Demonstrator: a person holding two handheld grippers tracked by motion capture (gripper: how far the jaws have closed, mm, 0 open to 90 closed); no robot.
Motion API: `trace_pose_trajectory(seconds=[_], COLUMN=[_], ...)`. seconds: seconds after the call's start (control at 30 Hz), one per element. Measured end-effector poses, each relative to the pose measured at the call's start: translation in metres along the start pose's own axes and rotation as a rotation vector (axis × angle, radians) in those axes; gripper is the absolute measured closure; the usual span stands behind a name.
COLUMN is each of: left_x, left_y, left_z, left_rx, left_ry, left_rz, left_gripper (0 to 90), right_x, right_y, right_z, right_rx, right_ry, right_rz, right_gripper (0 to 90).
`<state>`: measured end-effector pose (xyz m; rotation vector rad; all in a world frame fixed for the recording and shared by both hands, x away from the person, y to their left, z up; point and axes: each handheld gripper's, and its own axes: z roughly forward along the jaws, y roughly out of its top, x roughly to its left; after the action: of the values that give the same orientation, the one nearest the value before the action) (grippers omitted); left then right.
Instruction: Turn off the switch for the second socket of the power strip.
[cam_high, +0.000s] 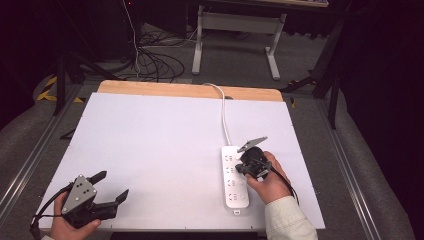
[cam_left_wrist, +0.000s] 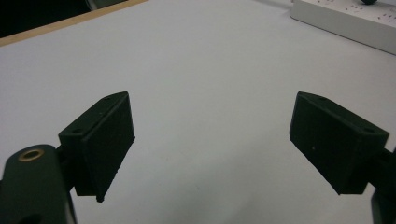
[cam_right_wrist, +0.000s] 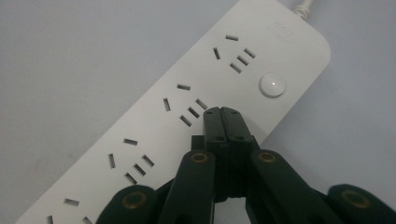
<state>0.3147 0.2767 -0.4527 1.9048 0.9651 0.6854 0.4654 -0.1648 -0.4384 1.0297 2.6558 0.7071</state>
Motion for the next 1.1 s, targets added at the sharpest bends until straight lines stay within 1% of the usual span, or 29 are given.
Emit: trace_pose_trajectory(seconds=[0.2,0.4,0.57,0.7,0.9,1.0,1.1], left_x=[-0.0005,-0.0007,-0.0008,-0.0008,-0.0004,-0.0006,-0.0006], left_y=[0.0001,0.0001,0.0002,0.0002,0.0001,0.0002,0.0002], left_z=[-0.0002,0.0001,0.0,-0.0001,0.0,0.0,-0.0003], left_rx=[-0.004,-0.001,0.0,0.0,-0.001,-0.001,-0.002], left_ry=[0.001,-0.001,-0.001,-0.002,-0.001,-0.001,0.0], left_rz=[0.001,0.005,0.006,0.006,0.005,0.006,0.004], left_gripper=[14.4,14.3,14.4,14.3,14.4,14.3,14.3], right_x=[-0.0013,0.0007,-0.0001,0.0005,0.0001,-0.0005,0.0009], right_y=[-0.0004,-0.0017,-0.0027,-0.0016,-0.0026,-0.0028,-0.0028], right_z=[0.0001,0.0003,0.0007,0.0023,0.002,0.0023,0.0024], right_rx=[-0.001,-0.01,-0.016,-0.022,-0.029,-0.029,-0.028], right_ry=[0.009,-0.006,-0.004,-0.032,-0.032,-0.027,-0.037], right_rz=[0.014,0.011,0.014,0.003,0.007,0.016,0.012], right_gripper=[90.0,90.0,90.0,90.0,90.0,90.0,90.0])
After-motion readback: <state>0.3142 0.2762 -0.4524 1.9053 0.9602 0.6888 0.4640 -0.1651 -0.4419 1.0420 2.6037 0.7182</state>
